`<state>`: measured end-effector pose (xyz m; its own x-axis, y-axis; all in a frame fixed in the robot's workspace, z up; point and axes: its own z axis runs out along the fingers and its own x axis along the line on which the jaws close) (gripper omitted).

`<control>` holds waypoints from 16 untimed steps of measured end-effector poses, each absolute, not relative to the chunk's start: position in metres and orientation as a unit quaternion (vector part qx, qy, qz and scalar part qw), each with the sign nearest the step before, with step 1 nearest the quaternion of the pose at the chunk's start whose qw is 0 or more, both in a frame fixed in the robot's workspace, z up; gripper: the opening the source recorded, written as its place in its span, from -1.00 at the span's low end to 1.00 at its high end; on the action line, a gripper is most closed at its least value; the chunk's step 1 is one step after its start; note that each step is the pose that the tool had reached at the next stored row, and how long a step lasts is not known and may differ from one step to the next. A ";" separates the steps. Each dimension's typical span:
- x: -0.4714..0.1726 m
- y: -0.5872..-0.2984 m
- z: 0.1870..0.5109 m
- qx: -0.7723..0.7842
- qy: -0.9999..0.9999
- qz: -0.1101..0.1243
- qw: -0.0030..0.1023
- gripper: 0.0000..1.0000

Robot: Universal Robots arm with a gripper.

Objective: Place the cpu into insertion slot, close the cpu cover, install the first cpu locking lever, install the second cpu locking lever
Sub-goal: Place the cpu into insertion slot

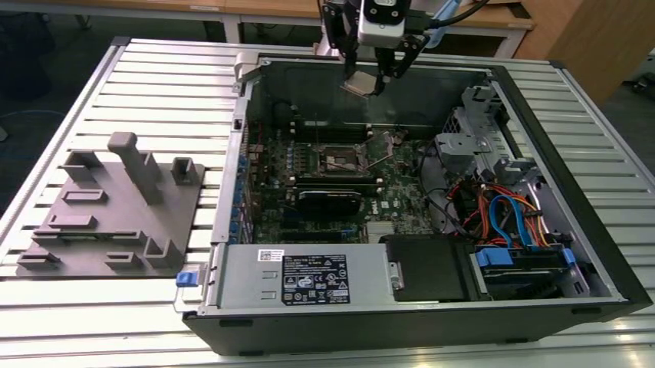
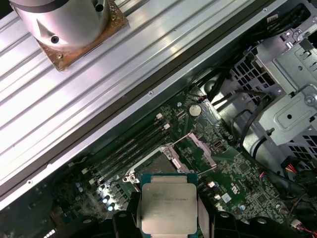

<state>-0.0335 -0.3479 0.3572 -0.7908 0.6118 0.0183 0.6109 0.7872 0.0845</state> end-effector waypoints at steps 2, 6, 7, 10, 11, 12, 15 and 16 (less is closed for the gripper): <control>-0.033 -0.348 0.357 0.326 0.944 0.043 0.005 0.07; -0.033 -0.348 0.357 0.330 0.943 0.043 0.005 0.07; -0.033 -0.348 0.357 0.331 0.943 0.043 0.005 0.07; -0.033 -0.348 0.357 0.334 0.942 0.043 0.005 0.07; -0.033 -0.348 0.357 0.334 0.942 0.043 0.005 0.07; -0.033 -0.348 0.357 0.334 0.942 0.043 0.005 0.07; -0.033 -0.348 0.357 0.334 0.942 0.043 0.005 0.07; -0.033 -0.348 0.357 0.334 0.942 0.043 0.005 0.07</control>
